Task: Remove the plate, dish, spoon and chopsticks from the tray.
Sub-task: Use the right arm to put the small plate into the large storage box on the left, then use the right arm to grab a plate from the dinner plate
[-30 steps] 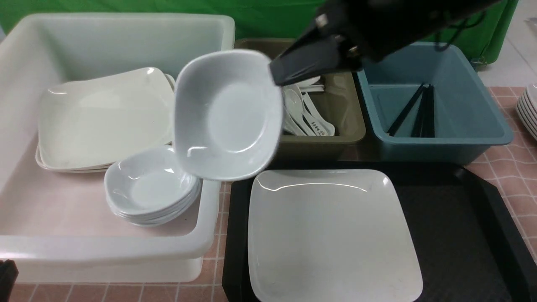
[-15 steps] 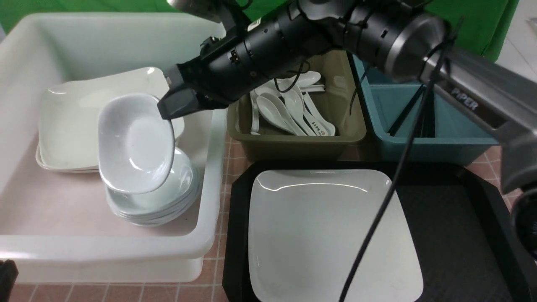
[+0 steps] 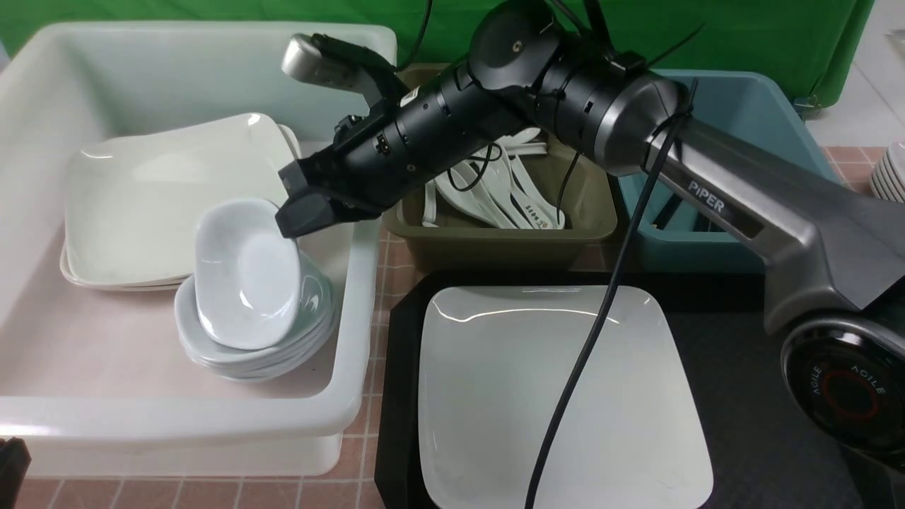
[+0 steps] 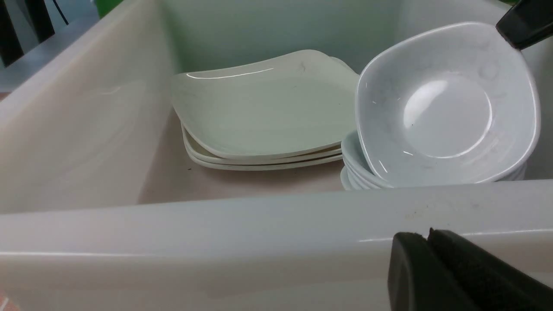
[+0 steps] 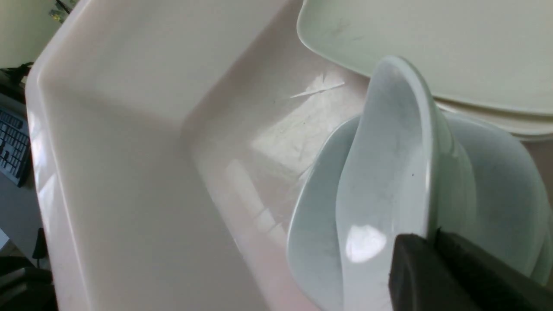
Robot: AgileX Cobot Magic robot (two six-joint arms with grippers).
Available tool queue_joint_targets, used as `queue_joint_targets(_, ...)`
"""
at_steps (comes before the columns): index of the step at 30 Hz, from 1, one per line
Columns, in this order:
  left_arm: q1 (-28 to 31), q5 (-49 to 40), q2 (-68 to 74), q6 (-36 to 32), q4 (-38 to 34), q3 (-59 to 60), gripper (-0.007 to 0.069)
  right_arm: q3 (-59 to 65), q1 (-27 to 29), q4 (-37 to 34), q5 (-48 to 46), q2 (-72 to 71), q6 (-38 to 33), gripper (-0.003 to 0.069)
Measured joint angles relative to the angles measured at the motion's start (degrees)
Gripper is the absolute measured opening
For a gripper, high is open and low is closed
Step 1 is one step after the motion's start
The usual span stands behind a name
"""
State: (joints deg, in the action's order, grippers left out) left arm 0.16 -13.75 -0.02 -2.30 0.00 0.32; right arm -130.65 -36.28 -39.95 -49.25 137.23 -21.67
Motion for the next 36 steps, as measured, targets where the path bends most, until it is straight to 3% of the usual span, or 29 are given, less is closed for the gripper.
queue_joint_targets(3, 0.0, 0.0, 0.0, 0.0, 0.0, 0.0, 0.0021, 0.0, 0.0, 1.0, 0.0, 0.0, 0.0, 0.0111)
queue_joint_targets(7, 0.0, 0.0, 0.0, 0.0, 0.0, 0.0, 0.0021, -0.1, 0.0, 3.0, 0.0, 0.0, 0.0, 0.0283)
queue_joint_targets(9, 0.0, 0.0, 0.0, 0.0, 0.0, 0.0, 0.0021, -0.1, 0.0, 3.0, 0.0, 0.0, 0.0, 0.0323)
queue_joint_targets(10, 0.0, 0.0, 0.0, 0.0, 0.0, 0.0, 0.0021, -0.3, 0.0, 3.0, 0.0, -0.1, 0.0, 0.0389)
queue_joint_targets(15, 0.0, 0.0, 0.0, 0.0, 0.0, 0.0, 0.0021, -0.4, 0.0, 5.3, -0.4, -1.4, 0.1, 0.0449)
queue_joint_targets(20, 0.0, 0.0, 0.0, 0.0, 0.0, 0.0, 0.0021, -2.7, 0.0, 10.2, -4.2, -3.9, 0.1, 0.0454)
queue_joint_targets(25, 0.0, 0.0, 0.0, 0.0, 0.0, 0.0, 0.0021, -7.6, 0.0, 14.6, -12.9, -6.8, 0.5, 0.0388)
queue_joint_targets(30, 0.0, 0.0, 0.0, 0.0, 0.0, 0.0, 0.0021, -11.9, 0.0, 22.4, -15.7, -14.7, 7.7, 0.0098)
queue_joint_targets(31, 0.0, 0.0, 0.0, 0.0, 0.0, 0.0, 0.0021, -11.9, 0.0, 22.4, -15.7, -14.7, 7.8, 0.0098)
queue_joint_targets(32, 0.0, 0.0, 0.0, 0.0, 0.0, 0.0, 0.0021, -11.9, 0.0, 24.8, -15.7, -18.3, 8.9, 0.0036)
queue_joint_targets(36, 0.0, 0.0, 0.0, 0.0, 0.0, 0.0, 0.0021, -10.6, 0.0, 29.8, -15.7, -25.2, 10.6, 0.003)
